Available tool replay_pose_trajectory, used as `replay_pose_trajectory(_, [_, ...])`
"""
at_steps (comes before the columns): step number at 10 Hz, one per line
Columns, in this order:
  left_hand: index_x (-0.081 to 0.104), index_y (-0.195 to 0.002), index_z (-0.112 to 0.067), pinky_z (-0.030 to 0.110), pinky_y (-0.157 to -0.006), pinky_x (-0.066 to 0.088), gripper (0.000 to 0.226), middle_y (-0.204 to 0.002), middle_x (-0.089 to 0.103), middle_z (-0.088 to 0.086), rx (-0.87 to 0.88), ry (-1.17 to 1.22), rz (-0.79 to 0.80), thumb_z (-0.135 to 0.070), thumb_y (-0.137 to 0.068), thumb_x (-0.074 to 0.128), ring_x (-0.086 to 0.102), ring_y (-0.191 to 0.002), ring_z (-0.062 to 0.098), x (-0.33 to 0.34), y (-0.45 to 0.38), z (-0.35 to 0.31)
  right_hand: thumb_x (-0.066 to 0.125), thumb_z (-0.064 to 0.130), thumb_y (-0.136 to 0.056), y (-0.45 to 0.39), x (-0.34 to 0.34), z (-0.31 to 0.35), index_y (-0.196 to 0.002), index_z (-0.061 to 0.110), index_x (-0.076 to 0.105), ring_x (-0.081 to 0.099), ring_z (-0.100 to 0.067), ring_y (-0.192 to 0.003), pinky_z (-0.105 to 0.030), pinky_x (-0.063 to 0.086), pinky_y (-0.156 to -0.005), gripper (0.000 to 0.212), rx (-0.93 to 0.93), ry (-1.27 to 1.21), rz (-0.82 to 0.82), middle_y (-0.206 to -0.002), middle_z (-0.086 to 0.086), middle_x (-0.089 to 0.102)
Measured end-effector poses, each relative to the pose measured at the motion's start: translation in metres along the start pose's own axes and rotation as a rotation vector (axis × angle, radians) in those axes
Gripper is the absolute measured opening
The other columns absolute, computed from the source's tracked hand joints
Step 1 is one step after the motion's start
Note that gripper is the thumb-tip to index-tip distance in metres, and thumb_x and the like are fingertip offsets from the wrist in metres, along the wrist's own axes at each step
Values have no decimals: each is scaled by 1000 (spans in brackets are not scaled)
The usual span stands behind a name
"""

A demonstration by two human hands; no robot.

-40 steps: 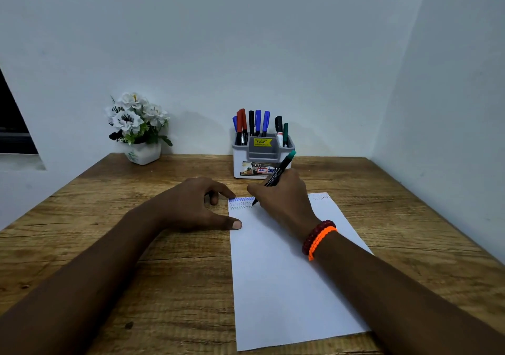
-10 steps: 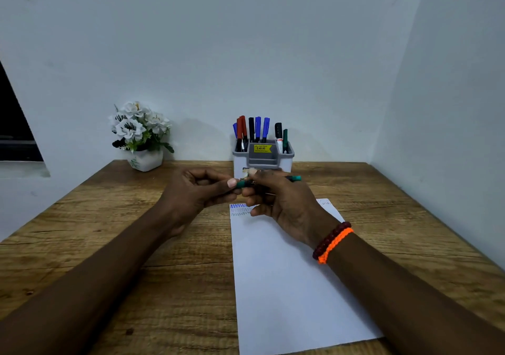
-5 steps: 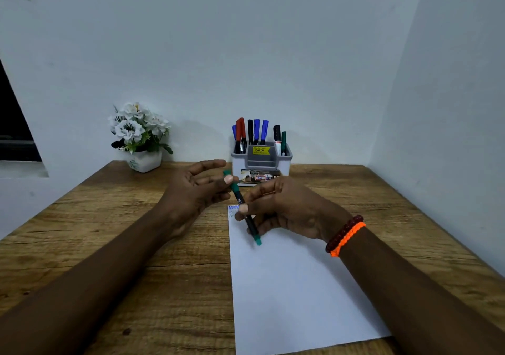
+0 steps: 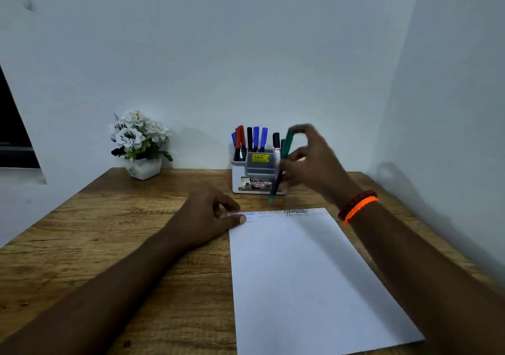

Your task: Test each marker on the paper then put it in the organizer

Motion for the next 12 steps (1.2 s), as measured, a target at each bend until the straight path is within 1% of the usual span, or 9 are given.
replay_pose_trajectory(2, [82,-92,-32,13,-59,43,18,-81,66,-20,29,-3,26,-43,-78,84,60,-80,4,3,-3,4,72,6,-96,-74,-32,18,-128,19,58,79,-32,-69,-46,67,-56,37,-138,168,-292,-82,-15,75])
replay_pose_trajectory(3, [81,-90,-32,15,-60,43,18,-82,69,-18,35,5,26,-44,-78,84,60,-76,8,3,-5,5,73,16,-91,-99,-27,14,-122,24,59,74,-34,-73,-53,66,-66,35,-178,292,-329,-84,-14,74])
replay_pose_trajectory(5, [81,-91,-32,14,-58,42,19,-82,67,-17,28,19,28,-45,-78,84,61,-75,10,3,-5,6,79,19,-87,-116,-6,-17,-120,24,59,72,-39,-81,-55,65,-73,38,-144,380,-233,-92,-17,73])
replay_pose_trajectory(6, [81,-92,-32,14,-59,42,19,-83,67,-18,13,17,33,-45,-78,84,60,-75,8,3,-5,7,83,15,-86,-113,3,-31,-118,18,62,74,-36,-82,-53,66,-74,38,-122,395,-175,-98,-18,74])
replay_pose_trajectory(7, [81,-91,-32,16,-60,45,19,-83,68,-17,-1,31,31,-45,-77,84,60,-75,7,3,-5,8,84,11,-86,-109,12,-41,-118,16,65,76,-30,-84,-45,65,-79,38,-117,414,-136,-104,-19,77])
replay_pose_trajectory(8, [81,-92,-32,16,-59,43,19,-84,68,-17,-1,17,40,-44,-78,84,60,-74,8,3,-5,7,82,10,-89,-108,18,-47,-130,14,66,76,-27,-89,-39,62,-85,44,-125,416,-130,-113,-20,77])
replay_pose_trajectory(9, [81,-92,-33,14,-59,42,18,-86,69,-16,4,17,39,-44,-79,83,61,-75,8,4,-6,9,81,14,-93,-110,22,-51,-146,15,63,76,-30,-102,-46,60,-101,56,-127,420,-120,-125,-22,75])
replay_pose_trajectory(10, [81,-93,-32,14,-59,42,17,-86,68,-17,17,16,32,-43,-80,83,60,-74,8,5,-5,9,77,13,-96,-111,23,-56,-155,14,56,71,-37,-120,-46,53,-112,63,-106,430,-88,-133,-23,72])
replay_pose_trajectory(12, [80,-100,-32,19,-63,49,18,-92,70,-16,45,-28,69,-40,-85,79,60,-79,7,3,-8,11,74,15,-99,-115,22,-65,-165,12,40,62,-39,-135,-43,44,-120,75,-82,414,-47,-146,-23,65])
Point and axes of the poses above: each hand's wrist, its own y-axis away from the middle knuckle, its own x-axis out of the palm, z = x × y, the point moved 1 cm from there along -y, towards the middle knuckle
